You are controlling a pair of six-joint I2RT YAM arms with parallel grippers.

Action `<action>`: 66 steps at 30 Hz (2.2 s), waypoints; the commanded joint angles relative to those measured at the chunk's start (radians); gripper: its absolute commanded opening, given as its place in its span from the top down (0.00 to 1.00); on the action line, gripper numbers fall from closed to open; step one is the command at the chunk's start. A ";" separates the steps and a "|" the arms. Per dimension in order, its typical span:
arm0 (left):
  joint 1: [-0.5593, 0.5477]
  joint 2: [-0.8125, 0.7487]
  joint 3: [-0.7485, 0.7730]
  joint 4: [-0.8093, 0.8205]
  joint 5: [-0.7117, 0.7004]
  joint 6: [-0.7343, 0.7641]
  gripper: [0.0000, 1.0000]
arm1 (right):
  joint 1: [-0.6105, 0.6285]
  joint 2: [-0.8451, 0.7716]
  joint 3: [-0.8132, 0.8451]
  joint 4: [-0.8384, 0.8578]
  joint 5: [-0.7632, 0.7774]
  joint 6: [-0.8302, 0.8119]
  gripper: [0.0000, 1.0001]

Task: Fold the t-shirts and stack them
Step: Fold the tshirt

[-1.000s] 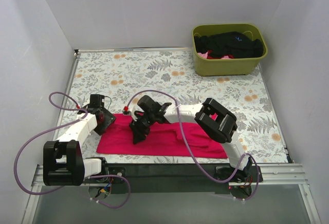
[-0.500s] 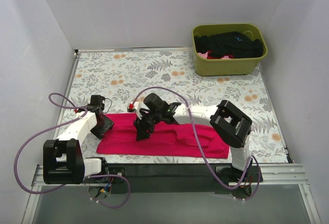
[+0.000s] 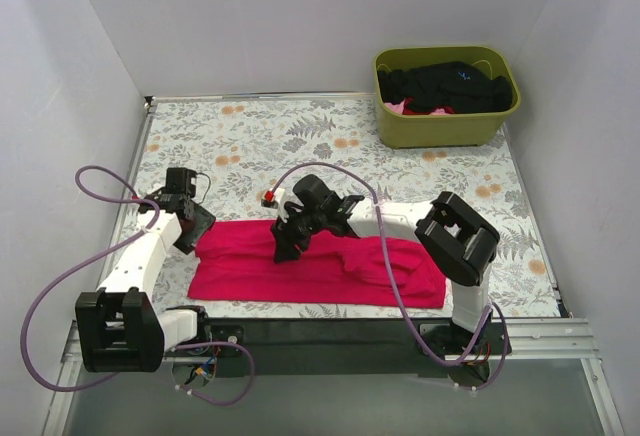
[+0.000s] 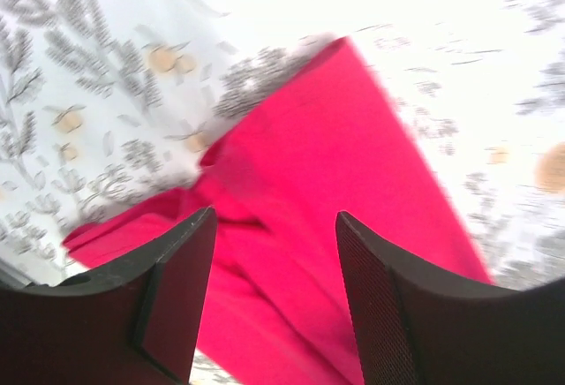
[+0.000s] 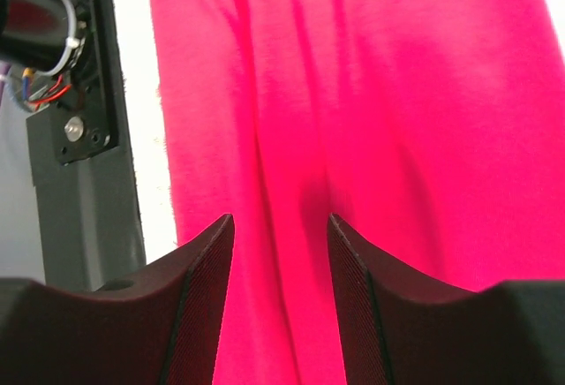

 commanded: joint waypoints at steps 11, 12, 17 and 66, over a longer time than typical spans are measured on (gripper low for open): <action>-0.013 0.161 -0.004 0.210 0.162 0.030 0.58 | -0.040 0.100 0.094 0.022 -0.003 0.040 0.71; -0.013 0.162 -0.024 0.218 0.148 0.023 0.61 | -0.040 0.108 0.097 0.022 -0.006 0.041 0.72; -0.012 0.142 -0.090 0.218 0.115 -0.049 0.64 | -0.034 0.133 0.086 0.012 -0.038 0.046 0.76; 0.053 0.109 -0.213 0.374 0.277 -0.102 0.37 | -0.619 -0.250 -0.316 -0.241 0.373 0.259 0.49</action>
